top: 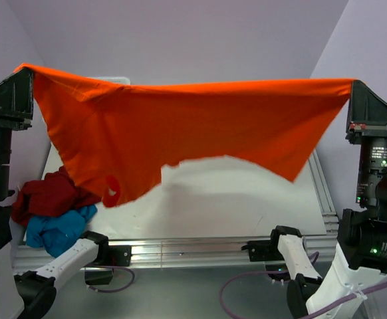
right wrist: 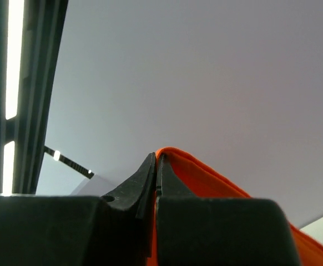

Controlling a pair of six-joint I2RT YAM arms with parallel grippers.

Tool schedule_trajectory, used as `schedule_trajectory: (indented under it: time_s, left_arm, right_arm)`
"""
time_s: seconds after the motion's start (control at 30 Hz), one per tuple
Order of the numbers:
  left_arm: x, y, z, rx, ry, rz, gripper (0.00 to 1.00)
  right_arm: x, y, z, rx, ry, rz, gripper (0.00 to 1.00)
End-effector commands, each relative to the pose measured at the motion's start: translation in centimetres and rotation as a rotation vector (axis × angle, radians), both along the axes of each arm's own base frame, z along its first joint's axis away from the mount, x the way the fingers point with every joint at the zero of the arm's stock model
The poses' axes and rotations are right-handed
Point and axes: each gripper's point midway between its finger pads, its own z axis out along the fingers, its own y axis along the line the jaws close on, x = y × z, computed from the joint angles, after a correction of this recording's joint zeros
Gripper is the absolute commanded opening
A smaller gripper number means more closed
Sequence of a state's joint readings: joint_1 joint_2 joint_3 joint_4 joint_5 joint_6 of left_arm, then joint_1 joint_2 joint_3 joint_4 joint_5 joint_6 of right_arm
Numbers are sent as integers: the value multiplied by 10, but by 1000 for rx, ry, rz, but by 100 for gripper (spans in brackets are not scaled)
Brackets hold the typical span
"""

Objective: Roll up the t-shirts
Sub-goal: Flatten the tshirt

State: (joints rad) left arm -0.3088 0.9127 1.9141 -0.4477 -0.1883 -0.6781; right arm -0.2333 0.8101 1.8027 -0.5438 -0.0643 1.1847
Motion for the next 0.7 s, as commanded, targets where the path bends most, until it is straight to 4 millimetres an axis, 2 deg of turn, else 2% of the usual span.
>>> schedule_trajectory:
  time_s: [0.0, 0.07, 0.1, 0.2, 0.23, 0.27, 0.3, 0.33, 0.37, 0.4, 0.43, 0.47, 0.5, 0.53, 0.57, 0.6, 0.63, 0.67]
  left_arm:
    - [26, -3, -11, -19, 48, 17, 0]
    - [33, -4, -12, -18, 65, 23, 0]
    - [46, -7, -19, -9, 102, 31, 0]
    - [68, -12, -37, 7, 164, 38, 0]
    - [74, -14, -43, 7, 175, 35, 0]
    - [92, -20, -70, 21, 233, 35, 0]
    - [93, -21, -78, 16, 239, 26, 0]
    - [97, -25, -85, 14, 236, 16, 0]
    - [115, -31, -120, 33, 307, 12, 0]
    - [116, -33, -131, 26, 318, 1, 0]
    - [120, -37, -139, 25, 312, -14, 0]
    - [135, -43, -179, 43, 386, -16, 1]
    - [139, -44, -192, 33, 398, -20, 0]
    - [146, -47, -210, 32, 421, -22, 0]
    - [158, -50, -244, 30, 460, -19, 0]
    - [166, -53, -262, 10, 488, -22, 0]
    - [173, -55, -278, 9, 509, -23, 0]
    - [183, -57, -301, 10, 547, -15, 1]
  right_arm:
    - [12, -23, -7, 11, 68, -116, 0]
    - [9, -29, -14, 28, 138, -156, 0]
    - [19, -35, -20, 34, 181, -177, 0]
    - [28, -38, -41, 46, 257, -181, 0]
    - [45, -42, -64, 62, 309, -179, 0]
    - [51, -43, -76, 72, 326, -173, 0]
    - [46, -41, -83, 88, 312, -167, 0]
    - [63, -45, -118, 109, 387, -164, 0]
    - [68, -46, -130, 123, 408, -163, 0]
    - [79, -48, -161, 134, 482, -163, 0]
    - [84, -49, -179, 138, 527, -161, 0]
    - [89, -50, -196, 139, 561, -162, 0]
    - [89, -50, -210, 138, 578, -163, 0]
    - [102, -53, -252, 152, 649, -168, 0]
    - [106, -54, -272, 182, 672, -171, 0]
    - [108, -56, -289, 195, 684, -182, 0]
    - [119, -59, -322, 205, 719, -186, 0]
    - [124, -61, -334, 215, 728, -189, 0]
